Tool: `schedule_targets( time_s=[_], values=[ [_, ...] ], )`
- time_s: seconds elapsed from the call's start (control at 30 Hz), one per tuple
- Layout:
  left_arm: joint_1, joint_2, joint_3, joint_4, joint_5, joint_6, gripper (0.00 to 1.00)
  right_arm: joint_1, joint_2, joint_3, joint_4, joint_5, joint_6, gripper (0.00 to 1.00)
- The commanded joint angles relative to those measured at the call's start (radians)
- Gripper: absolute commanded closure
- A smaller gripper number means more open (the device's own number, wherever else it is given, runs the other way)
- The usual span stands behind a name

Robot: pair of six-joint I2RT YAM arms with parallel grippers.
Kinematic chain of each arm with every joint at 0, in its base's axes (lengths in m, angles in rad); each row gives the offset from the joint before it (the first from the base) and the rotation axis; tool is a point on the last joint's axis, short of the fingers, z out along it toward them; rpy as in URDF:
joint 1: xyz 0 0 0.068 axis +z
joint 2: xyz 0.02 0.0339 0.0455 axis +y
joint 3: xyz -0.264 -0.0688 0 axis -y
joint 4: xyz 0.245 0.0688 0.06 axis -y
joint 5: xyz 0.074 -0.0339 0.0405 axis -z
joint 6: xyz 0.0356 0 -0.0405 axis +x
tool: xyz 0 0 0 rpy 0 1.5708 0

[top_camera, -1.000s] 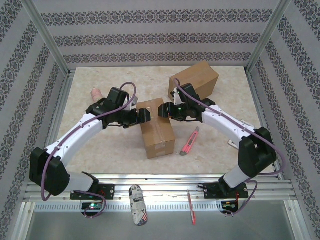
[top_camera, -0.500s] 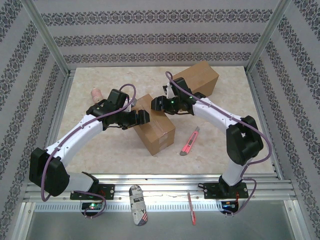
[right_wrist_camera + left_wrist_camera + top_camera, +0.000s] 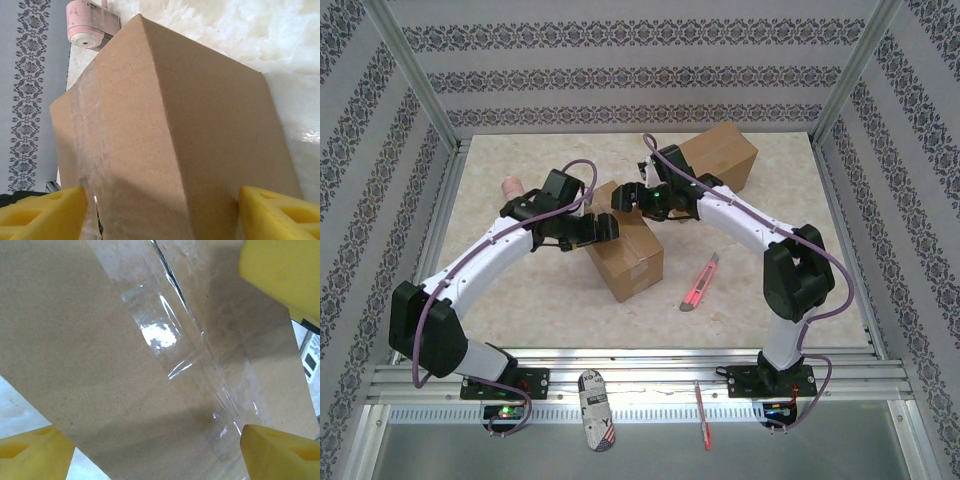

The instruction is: Unpack the express box

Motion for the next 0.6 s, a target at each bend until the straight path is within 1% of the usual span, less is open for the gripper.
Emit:
schedule_targets(
  time_s=[0.0,0.2,0.3,0.43,0.57],
  values=[
    [-0.007,-0.001,0.054,-0.029,-0.044,0.057,0.13,0.013,0.010,0.074,-0.069,-0.002,-0.013,0.19],
    [-0.008,0.000,0.083,-0.036,-0.039,0.071,0.07,-0.013,-0.006,0.123,-0.140,0.075,-0.035,0.13],
    [-0.008,-0.001,0.092,-0.041,-0.043,0.077,0.06,-0.028,-0.020,0.132,-0.176,0.120,-0.048,0.13],
    [-0.007,-0.017,0.103,-0.057,-0.054,0.089,0.06,-0.032,-0.069,0.139,-0.270,0.233,-0.089,0.16],
    [-0.007,-0.055,0.095,-0.047,-0.074,0.127,0.06,-0.031,-0.167,0.069,-0.334,0.348,-0.082,0.21]
  ],
)
